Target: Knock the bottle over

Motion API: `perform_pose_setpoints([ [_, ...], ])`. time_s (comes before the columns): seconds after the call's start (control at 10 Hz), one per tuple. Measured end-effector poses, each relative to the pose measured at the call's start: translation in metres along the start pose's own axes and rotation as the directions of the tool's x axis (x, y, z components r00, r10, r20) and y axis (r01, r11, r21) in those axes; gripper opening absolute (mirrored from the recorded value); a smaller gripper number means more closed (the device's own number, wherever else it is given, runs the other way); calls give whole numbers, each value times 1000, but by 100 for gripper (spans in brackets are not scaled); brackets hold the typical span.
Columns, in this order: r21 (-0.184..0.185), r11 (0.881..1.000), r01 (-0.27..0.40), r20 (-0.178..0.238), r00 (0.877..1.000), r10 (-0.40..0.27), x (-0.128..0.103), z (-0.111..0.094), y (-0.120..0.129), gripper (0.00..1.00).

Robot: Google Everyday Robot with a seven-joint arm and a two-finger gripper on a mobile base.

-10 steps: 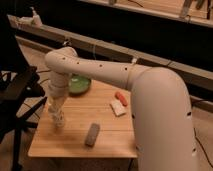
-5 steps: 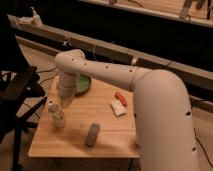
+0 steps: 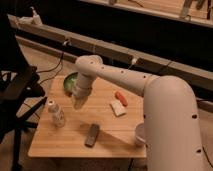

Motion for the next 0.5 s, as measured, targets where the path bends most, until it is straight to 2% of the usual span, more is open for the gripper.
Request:
perform_pose_setpoints([
  [0.1, -11, 1000, 6, 0, 1000, -6, -4, 4, 3, 0],
  [0.5, -85, 991, 103, -2, 995, -103, -34, 30, 50, 0],
])
